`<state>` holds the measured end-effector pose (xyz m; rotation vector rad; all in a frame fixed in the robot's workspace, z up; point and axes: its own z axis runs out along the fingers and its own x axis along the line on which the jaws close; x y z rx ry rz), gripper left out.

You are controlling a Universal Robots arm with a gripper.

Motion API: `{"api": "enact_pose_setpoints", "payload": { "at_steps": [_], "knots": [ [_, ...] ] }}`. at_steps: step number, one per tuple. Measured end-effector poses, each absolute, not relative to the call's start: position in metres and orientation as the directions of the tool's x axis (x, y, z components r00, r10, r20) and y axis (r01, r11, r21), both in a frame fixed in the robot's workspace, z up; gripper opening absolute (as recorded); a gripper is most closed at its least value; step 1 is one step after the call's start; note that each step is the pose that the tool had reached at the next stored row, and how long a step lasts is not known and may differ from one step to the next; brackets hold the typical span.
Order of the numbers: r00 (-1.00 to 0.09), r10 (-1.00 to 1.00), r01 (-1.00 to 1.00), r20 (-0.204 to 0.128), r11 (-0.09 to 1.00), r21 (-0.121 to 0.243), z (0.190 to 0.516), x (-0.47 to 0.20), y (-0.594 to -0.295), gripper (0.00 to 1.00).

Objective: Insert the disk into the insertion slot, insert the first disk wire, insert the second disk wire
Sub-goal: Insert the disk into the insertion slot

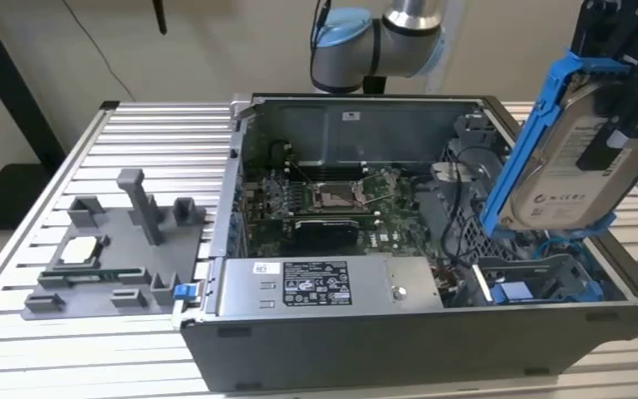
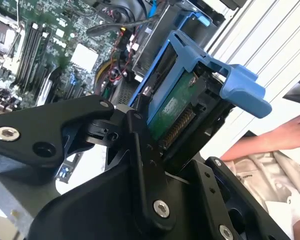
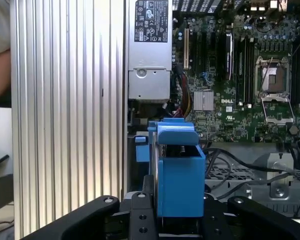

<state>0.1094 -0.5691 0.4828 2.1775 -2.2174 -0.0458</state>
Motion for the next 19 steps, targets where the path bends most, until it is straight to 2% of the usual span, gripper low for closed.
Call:
{"api": "enact_pose_setpoints", "payload": {
  "at_steps": [19],
  "knots": [
    [-0.018,-1.000,-0.999,0.001,0.018,0.050,0.4739,0.1145,-0.5767,0.00]
  ]
}}
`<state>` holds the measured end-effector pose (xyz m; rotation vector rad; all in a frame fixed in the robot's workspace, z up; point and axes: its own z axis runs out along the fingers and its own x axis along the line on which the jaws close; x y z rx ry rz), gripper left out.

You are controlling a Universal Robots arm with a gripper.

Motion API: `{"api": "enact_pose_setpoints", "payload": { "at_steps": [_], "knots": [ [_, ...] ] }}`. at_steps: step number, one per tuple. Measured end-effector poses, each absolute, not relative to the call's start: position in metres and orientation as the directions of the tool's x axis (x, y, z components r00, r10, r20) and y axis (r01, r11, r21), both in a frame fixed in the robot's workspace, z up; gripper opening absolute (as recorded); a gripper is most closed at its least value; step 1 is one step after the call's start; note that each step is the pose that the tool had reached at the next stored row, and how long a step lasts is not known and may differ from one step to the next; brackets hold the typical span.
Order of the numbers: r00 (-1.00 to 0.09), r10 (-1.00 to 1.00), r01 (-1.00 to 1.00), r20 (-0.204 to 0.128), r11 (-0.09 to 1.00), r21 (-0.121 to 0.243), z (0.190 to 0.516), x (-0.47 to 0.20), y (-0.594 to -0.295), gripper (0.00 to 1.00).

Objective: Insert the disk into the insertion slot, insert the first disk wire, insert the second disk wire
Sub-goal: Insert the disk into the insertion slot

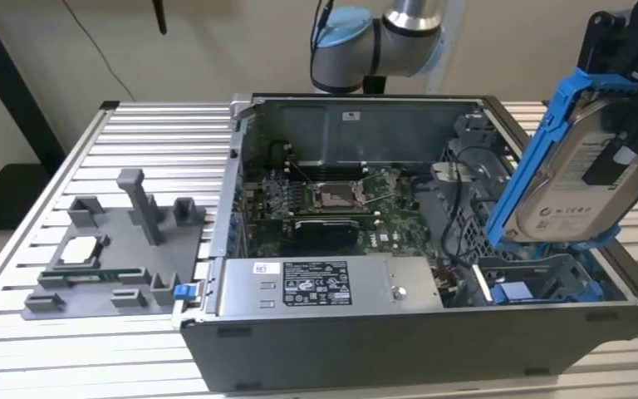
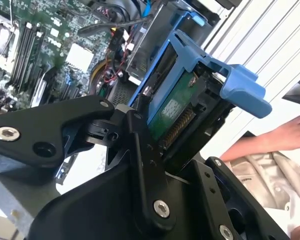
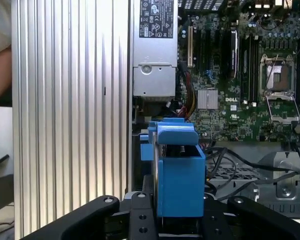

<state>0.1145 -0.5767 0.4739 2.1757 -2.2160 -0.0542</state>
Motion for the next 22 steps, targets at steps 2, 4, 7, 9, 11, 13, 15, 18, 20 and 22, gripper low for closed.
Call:
{"api": "enact_pose_setpoints", "payload": {
  "at_steps": [2,4,7,9,11,13,15,18,20,22],
  "knots": [
    [-0.019,-1.000,-0.999,0.001,0.019,0.050,0.471,0.115,-0.577,0.00],
    [-0.019,-1.000,-0.999,-0.002,0.019,0.050,0.469,0.117,-0.578,0.00],
    [-0.020,-1.000,-0.999,-0.006,0.020,0.050,0.465,0.120,-0.580,0.00],
    [-0.020,-1.000,-0.999,-0.007,0.020,0.050,0.463,0.121,-0.580,0.00],
    [-0.020,-1.000,-0.999,-0.010,0.020,0.050,0.460,0.122,-0.580,0.00],
    [-0.020,-1.000,-0.999,-0.014,0.019,0.050,0.458,0.122,-0.580,0.00],
    [-0.020,-1.000,-0.999,-0.018,0.019,0.050,0.455,0.123,-0.580,0.00],
    [-0.020,-1.000,-0.999,-0.022,0.019,0.050,0.451,0.126,-0.580,0.00],
    [-0.020,-0.999,-0.999,-0.025,0.019,0.050,0.448,0.128,-0.580,0.00],
    [-0.020,-0.999,-0.999,-0.026,0.019,0.050,0.445,0.129,-0.580,0.00]
  ]
}}
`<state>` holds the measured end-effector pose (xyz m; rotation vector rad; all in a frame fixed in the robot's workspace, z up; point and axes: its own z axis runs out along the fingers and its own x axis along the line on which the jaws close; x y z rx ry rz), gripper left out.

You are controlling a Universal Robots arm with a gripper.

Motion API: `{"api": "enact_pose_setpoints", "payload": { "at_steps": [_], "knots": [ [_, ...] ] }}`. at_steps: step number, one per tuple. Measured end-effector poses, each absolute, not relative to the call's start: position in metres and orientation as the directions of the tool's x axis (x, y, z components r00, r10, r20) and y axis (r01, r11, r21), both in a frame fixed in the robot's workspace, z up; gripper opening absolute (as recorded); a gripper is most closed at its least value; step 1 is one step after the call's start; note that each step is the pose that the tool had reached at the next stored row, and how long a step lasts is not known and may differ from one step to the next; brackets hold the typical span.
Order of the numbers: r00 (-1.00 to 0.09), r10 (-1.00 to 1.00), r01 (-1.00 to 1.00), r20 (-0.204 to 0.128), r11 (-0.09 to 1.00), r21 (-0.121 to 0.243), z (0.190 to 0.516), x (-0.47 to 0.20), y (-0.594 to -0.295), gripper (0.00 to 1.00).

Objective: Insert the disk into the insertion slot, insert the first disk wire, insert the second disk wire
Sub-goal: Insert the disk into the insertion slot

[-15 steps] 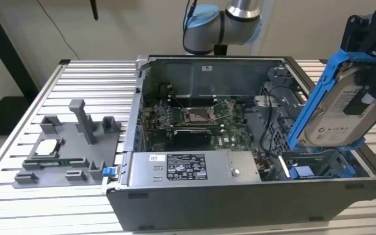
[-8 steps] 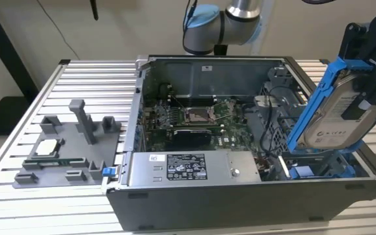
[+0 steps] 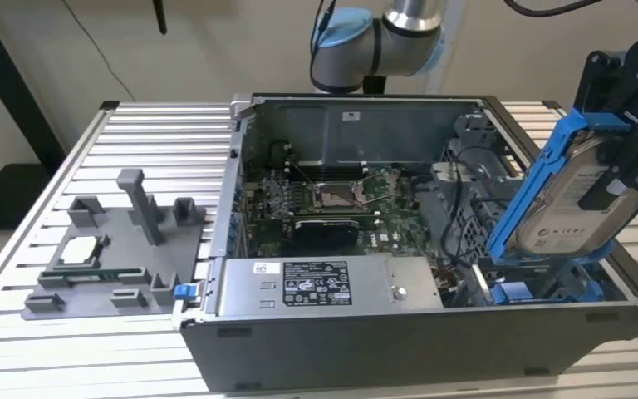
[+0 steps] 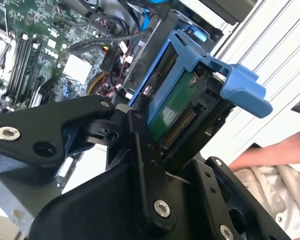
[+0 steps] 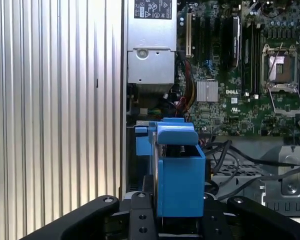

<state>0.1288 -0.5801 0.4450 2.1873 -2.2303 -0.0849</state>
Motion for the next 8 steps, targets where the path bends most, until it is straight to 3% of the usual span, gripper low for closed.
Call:
{"api": "enact_pose_setpoints", "payload": {
  "at_steps": [8],
  "knots": [
    [-0.020,-0.999,-0.999,-0.027,0.019,0.050,0.4352,0.1299,-0.5798,0.00]
  ]
}}
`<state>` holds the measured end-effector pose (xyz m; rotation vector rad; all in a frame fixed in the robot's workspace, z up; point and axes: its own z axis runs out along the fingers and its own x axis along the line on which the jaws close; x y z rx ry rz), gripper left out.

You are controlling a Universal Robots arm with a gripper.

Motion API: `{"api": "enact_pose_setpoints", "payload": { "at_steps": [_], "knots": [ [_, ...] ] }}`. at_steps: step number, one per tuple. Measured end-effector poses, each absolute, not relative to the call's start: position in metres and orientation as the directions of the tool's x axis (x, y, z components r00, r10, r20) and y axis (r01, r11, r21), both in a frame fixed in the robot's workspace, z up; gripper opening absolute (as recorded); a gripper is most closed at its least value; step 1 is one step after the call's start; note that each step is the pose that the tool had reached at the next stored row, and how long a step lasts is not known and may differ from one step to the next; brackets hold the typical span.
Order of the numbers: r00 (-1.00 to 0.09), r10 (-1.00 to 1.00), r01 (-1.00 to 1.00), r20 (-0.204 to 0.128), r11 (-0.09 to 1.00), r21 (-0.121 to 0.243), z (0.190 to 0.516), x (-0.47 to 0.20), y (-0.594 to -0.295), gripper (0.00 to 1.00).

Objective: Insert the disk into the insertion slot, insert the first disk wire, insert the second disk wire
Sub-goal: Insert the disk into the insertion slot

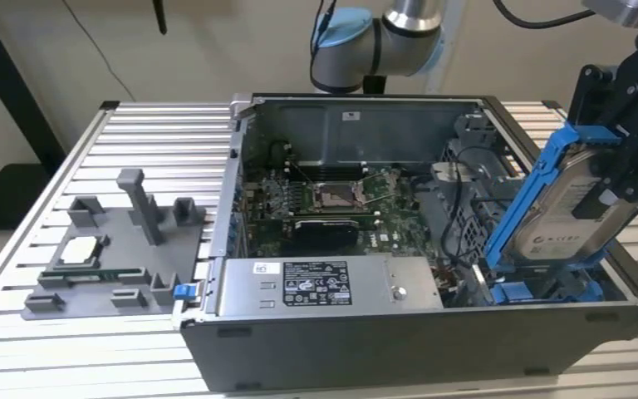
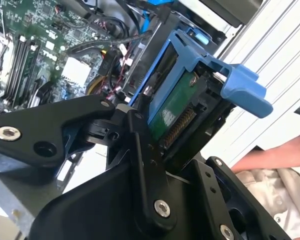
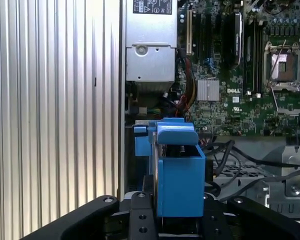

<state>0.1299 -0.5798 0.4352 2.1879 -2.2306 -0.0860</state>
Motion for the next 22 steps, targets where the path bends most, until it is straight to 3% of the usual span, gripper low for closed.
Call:
{"api": "enact_pose_setpoints", "payload": {
  "at_steps": [22],
  "knots": [
    [-0.020,-0.999,-0.999,-0.031,0.018,0.050,0.411,0.137,-0.575,0.00]
  ]
}}
